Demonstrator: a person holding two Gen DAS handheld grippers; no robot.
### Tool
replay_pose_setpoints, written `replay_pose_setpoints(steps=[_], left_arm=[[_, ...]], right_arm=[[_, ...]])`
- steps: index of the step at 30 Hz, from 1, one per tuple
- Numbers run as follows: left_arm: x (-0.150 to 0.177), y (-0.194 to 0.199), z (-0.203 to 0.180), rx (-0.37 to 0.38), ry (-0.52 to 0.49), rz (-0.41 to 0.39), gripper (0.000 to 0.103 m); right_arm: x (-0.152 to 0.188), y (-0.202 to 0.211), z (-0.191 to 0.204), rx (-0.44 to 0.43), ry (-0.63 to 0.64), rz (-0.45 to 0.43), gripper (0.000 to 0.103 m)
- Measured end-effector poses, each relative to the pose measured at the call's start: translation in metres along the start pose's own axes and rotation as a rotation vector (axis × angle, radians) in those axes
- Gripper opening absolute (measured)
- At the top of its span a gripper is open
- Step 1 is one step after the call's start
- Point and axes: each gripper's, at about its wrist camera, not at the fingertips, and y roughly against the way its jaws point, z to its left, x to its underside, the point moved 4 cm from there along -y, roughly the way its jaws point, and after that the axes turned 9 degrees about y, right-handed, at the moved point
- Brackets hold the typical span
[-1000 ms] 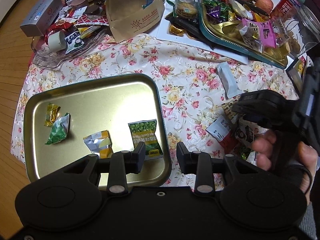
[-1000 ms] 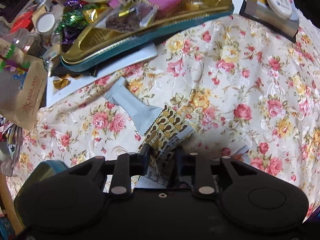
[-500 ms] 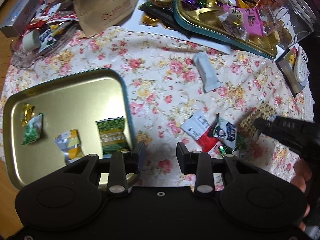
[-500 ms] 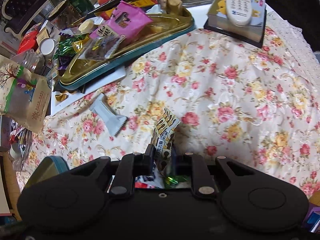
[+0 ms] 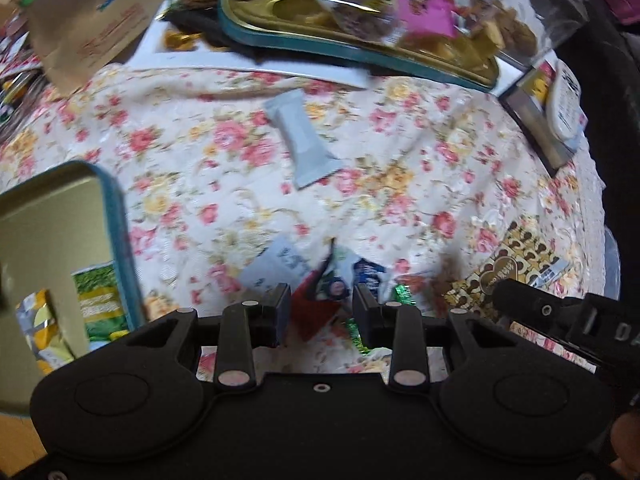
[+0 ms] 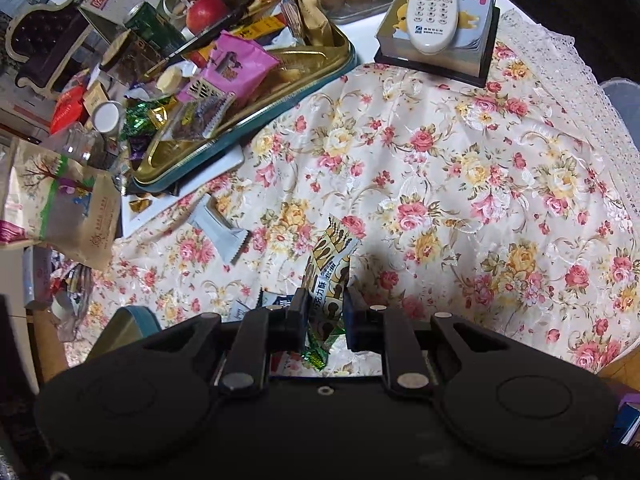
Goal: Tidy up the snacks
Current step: 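Lift brown dotted packet with right tool while left tool moves to blue-white packet, then grasp the blue-white packet with left tool while right tool holds the dotted packet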
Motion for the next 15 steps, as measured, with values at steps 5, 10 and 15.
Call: replay_pose_setpoints(steps=[5, 10, 15], left_arm=[[0.002, -0.012, -0.023, -0.075, -0.110, -0.043, 0.043], [0.004, -0.029, -0.031, -0.041, -0.124, 0.017, 0.043], [0.004, -0.042, -0.029, -0.044, -0.092, 0.020, 0.054]], right_arm=[[-0.001, 0.016, -0.006, -0.020, -0.008, -0.023, 0.019], [-0.004, 0.022, -0.015, -0.035, -0.038, -0.025, 0.019], [-0.003, 0.022, -0.019, -0.035, -0.050, -0.016, 0.019]])
